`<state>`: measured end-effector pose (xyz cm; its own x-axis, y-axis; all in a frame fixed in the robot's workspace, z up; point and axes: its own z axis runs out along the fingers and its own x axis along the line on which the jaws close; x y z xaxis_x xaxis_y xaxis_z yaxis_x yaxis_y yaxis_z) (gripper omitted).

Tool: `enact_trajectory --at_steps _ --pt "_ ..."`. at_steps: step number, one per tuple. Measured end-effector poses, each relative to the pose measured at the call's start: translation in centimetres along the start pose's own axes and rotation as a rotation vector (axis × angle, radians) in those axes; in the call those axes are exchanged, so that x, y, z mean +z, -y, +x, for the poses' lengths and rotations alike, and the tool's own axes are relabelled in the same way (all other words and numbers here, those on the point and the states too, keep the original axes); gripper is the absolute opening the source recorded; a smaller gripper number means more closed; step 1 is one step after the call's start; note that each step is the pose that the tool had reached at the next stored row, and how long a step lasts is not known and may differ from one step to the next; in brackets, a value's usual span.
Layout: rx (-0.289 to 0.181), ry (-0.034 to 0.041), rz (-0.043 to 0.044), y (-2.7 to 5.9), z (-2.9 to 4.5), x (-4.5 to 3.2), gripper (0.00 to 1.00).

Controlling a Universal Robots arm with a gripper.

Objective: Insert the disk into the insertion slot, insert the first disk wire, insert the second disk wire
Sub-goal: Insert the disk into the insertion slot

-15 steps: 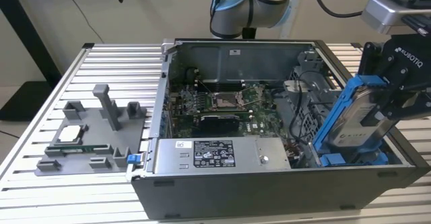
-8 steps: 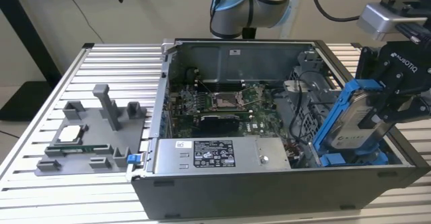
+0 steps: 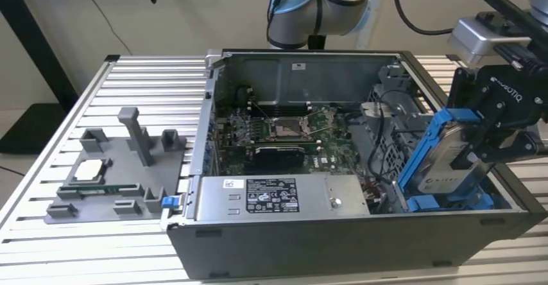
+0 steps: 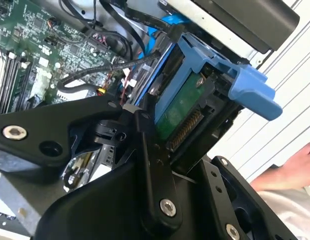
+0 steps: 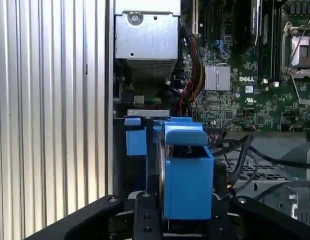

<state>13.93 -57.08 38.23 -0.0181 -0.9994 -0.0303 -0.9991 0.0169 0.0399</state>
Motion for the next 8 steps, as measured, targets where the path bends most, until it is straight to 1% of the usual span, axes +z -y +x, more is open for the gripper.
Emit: enact_trajectory --at_steps 4,5,6,8 --pt "0.0 -0.0001 0.0 0.0 0.0 0.01 0.0" --pt "0.0 0.0008 0.0001 0.01 -0.01 0.03 0.0" --pt "0.0 0.0009 0.0003 0.02 -0.01 0.04 1.0" --pt "0.0 0.0 0.0 0.01 0.0 -0.07 1.0"
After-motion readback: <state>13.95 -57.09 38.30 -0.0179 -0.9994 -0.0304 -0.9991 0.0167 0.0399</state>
